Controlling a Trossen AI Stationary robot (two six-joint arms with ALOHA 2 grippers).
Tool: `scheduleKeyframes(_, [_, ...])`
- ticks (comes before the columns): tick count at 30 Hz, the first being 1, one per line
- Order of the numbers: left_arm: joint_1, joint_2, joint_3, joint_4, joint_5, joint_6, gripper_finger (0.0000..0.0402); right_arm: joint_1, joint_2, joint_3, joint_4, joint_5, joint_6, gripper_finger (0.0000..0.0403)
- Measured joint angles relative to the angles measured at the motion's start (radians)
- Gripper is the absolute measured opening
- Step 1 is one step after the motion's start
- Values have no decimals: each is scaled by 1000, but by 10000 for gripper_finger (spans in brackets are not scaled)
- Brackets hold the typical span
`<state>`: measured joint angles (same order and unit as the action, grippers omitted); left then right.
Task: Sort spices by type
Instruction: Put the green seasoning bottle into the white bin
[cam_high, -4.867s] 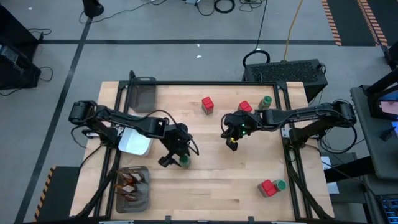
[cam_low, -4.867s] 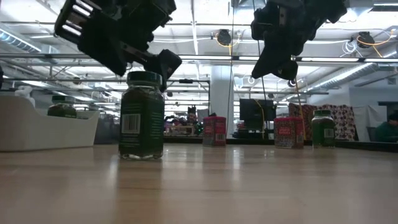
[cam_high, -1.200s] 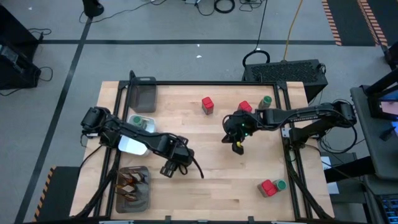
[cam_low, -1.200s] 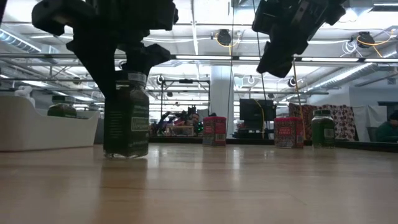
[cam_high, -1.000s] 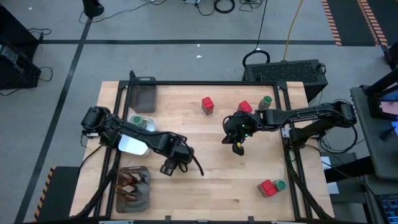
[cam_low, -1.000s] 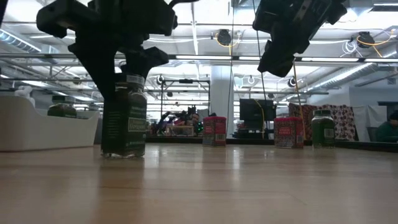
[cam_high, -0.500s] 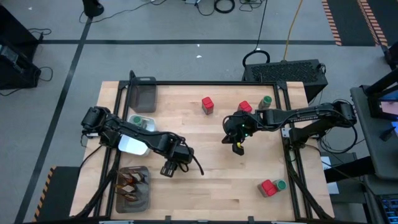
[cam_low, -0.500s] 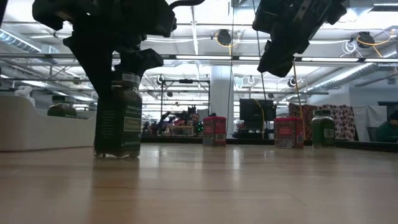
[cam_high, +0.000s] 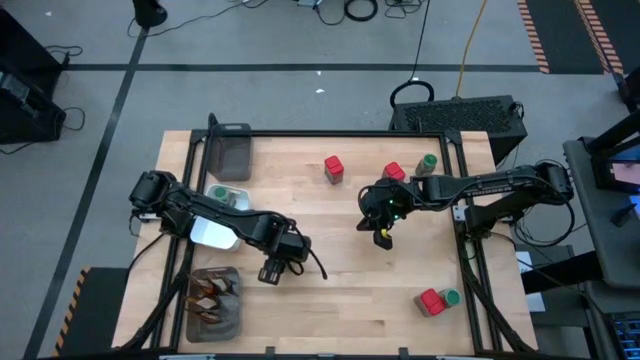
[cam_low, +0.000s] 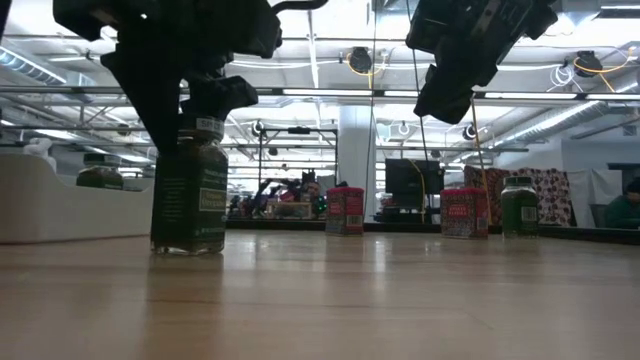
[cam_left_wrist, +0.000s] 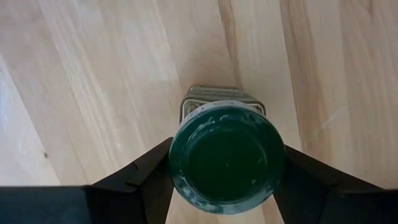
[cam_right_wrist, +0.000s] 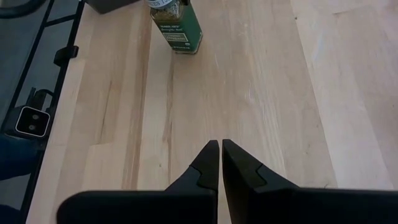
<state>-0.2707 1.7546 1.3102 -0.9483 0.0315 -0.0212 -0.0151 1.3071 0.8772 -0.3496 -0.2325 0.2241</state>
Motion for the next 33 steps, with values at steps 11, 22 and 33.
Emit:
scheduleKeyframes(11, [0,0,0,0,-2,0,232,0,0,0,0,0,0,0])
scheduleKeyframes(22, [0,0,0,29,-32,-26,269,1,0,0,0,58,0,0])
scheduleKeyframes(33, [0,-28,0,29,25,-78,336,2,0,0,5,57,14,0])
